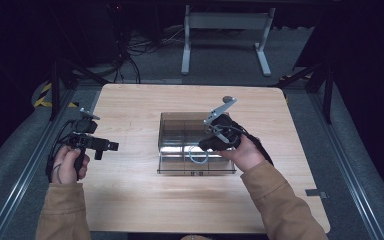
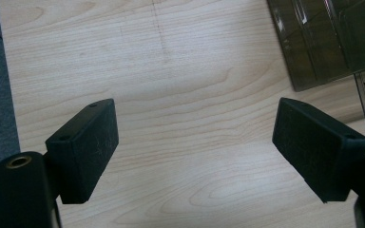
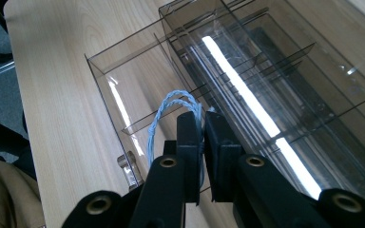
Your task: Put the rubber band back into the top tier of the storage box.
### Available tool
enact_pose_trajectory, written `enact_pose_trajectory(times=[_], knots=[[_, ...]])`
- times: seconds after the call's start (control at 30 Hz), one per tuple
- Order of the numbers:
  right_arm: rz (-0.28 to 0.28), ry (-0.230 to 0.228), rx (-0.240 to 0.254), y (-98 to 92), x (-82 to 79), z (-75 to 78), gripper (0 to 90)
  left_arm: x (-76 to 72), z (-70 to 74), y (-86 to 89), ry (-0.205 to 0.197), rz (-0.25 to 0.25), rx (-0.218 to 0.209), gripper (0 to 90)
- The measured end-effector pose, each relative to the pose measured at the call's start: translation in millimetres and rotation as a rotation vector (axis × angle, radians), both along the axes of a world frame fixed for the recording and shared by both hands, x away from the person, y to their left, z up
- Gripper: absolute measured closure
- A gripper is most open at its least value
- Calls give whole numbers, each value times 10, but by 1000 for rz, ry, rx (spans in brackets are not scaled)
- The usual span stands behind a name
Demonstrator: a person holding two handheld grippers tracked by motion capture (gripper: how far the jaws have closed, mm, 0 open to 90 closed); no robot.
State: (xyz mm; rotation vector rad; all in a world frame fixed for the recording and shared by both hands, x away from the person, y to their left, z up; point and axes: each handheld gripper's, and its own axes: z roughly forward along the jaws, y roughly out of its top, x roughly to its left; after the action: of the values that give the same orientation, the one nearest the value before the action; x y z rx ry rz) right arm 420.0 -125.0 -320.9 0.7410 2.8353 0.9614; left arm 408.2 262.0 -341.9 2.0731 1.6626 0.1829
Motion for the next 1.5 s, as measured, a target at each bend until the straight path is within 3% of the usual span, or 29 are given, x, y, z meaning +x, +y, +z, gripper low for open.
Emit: enact_pose_trajectory(times=[0.93, 1.5], knots=[[8, 88, -7, 51, 55, -263, 852, 3, 3, 4, -2, 0, 0, 164], [9, 114, -33, 75, 76, -372, 845, -1, 3, 13, 0, 3, -1, 164]])
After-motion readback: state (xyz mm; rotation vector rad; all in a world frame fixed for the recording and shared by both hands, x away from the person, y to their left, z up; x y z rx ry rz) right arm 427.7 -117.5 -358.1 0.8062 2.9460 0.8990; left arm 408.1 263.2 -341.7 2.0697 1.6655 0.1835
